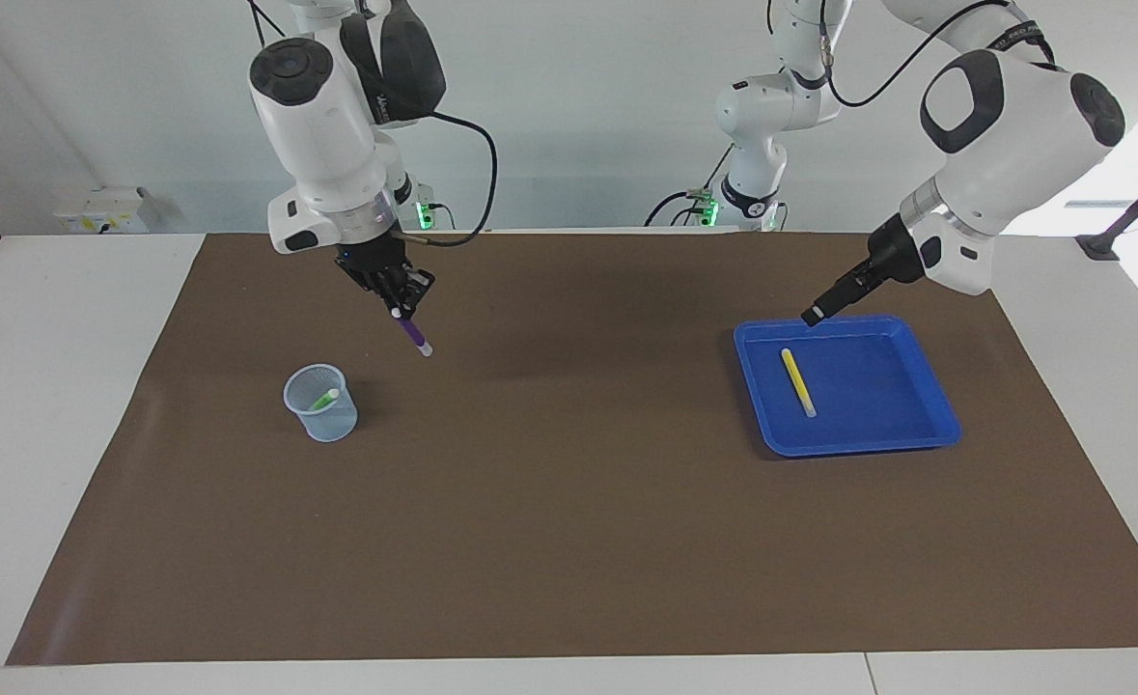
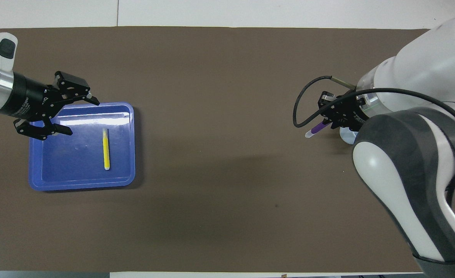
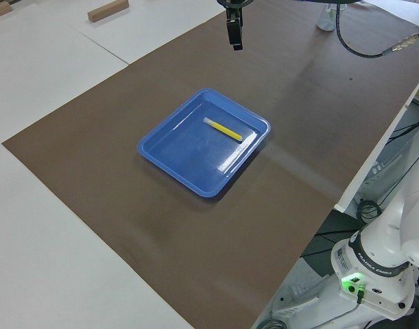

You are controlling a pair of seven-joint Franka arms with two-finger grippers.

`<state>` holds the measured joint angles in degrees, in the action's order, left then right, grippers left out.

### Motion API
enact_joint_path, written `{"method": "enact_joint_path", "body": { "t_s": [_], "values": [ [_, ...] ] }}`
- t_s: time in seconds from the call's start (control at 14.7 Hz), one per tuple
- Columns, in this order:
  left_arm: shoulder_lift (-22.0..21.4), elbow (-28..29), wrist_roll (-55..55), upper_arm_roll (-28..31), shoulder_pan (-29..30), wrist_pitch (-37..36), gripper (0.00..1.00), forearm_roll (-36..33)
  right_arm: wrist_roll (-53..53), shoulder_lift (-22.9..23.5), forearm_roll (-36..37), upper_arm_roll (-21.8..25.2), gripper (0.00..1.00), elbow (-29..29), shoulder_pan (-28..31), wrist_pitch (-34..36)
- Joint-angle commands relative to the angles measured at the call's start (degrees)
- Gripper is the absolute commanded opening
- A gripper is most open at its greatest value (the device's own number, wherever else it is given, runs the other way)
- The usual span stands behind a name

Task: Right arm passes pens to left for tray arrangement
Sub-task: 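Pull the purple pen from the cup with the right gripper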

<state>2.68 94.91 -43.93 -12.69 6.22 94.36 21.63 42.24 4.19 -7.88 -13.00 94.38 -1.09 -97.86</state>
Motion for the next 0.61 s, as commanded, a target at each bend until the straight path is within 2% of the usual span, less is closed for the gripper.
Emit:
{"method": "enact_joint_path", "body": {
  "t_s": [0.0, 0.2, 0.41, 0.54],
  "values": [
    [-2.5, 0.45, -12.45, 0.3, -0.42, 0.03, 1.0, 4.63, 3.52, 0.46, -11.75, -0.19, 0.0, -2.7, 0.38, -0.13],
    [-4.43, 0.54, -26.07, -0.57, -0.68, 2.4, 1.0, 8.68, 9.41, 0.55, -21.1, -0.62, 0.0, -3.41, 0.12, -3.29],
    [-5.75, 0.45, -43.46, -4.7, -0.95, 6.26, 1.0, 8.96, 15.82, 0.64, -32.33, -1.68, 0.0, -3.15, -0.23, -5.84],
    [-6.54, 0.62, -54.28, -7.25, -1.04, 9.25, 1.0, 8.96, 21.62, 0.81, -36.92, -3.6, 0.0, -3.24, -0.32, -8.99]
  ]
}}
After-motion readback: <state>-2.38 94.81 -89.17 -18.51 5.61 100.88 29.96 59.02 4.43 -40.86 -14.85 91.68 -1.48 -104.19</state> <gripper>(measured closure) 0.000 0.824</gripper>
